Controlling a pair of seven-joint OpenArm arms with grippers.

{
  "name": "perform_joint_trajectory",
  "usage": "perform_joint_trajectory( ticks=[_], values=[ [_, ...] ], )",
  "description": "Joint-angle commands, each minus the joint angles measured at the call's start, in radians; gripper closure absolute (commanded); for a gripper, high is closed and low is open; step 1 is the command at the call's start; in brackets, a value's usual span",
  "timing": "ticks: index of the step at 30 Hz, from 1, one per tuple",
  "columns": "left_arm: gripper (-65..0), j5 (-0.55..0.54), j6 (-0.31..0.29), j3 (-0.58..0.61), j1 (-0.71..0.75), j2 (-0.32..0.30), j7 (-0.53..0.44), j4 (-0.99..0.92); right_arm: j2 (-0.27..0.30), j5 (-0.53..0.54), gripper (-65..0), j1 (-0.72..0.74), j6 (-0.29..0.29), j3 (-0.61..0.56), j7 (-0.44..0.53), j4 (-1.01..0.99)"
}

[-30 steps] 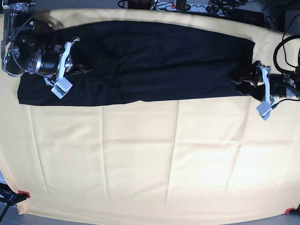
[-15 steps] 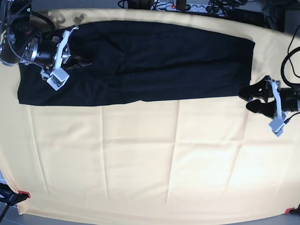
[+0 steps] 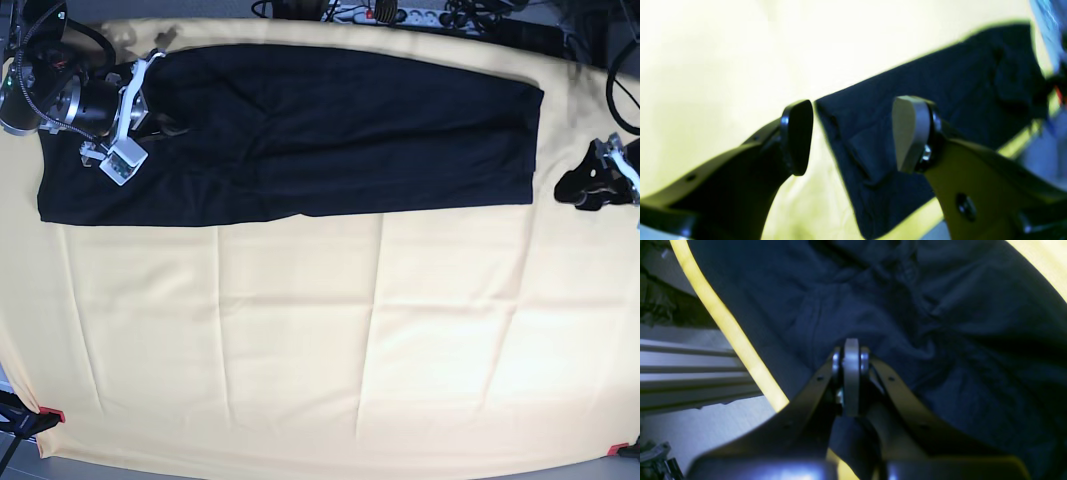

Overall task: Fold the T-shirt properly
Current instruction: 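Grasp the strip end with the left gripper and straighten it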

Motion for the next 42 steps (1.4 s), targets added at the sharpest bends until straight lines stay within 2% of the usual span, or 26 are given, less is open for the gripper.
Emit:
perform_joint_trajectory(
  ticks=[1,7,11,15,20,27,31,38,42],
  values=[
    [-39.0,-0.016,-0.002,-0.034,0.015,-0.003,-0.023,0.011,0.015,0.008,0.0,0.002,0.005,0.008,0.018,0.015],
    [-39.0,0.002,-0.003,-0.065,0.088,0.094,-0.036,0.011,0.013,-0.008,0.0,0.0,0.005,0.008,0.02,0.015],
    [-39.0,0.048,0.025,-0.063,0.087,0.13,-0.065,0.011,0.013,-0.008,0.0,-0.003,0.005,0.008,0.02,0.015],
    [-39.0,0.092,0.055,-0.063,0.088,0.134,-0.071,0.011,0.013,-0.008,0.0,-0.005,0.005,0.008,0.022,0.015],
    [-39.0,0.111,0.058,-0.057,0.088,0.134,-0.071,0.011,0.012,-0.007,0.0,-0.005,0.005,0.008,0.031,0.015],
    [-39.0,0.121,0.058,0.061,0.086,0.143,-0.075,0.011,0.012,-0.007,0.0,-0.005,0.005,0.008,0.045,0.015],
    [-39.0,0.179,0.092,0.064,0.087,0.162,-0.094,0.011,0.013,-0.007,0.0,-0.005,0.005,0.008,0.045,0.015],
    [-39.0,0.181,0.091,0.064,0.088,0.161,-0.093,0.011,0.013,-0.007,0.0,-0.005,0.005,0.008,0.045,0.015],
    [-39.0,0.216,0.106,0.064,0.087,0.16,-0.098,0.011,0.013,-0.007,0.0,-0.005,0.005,0.008,0.044,0.015]
  ],
)
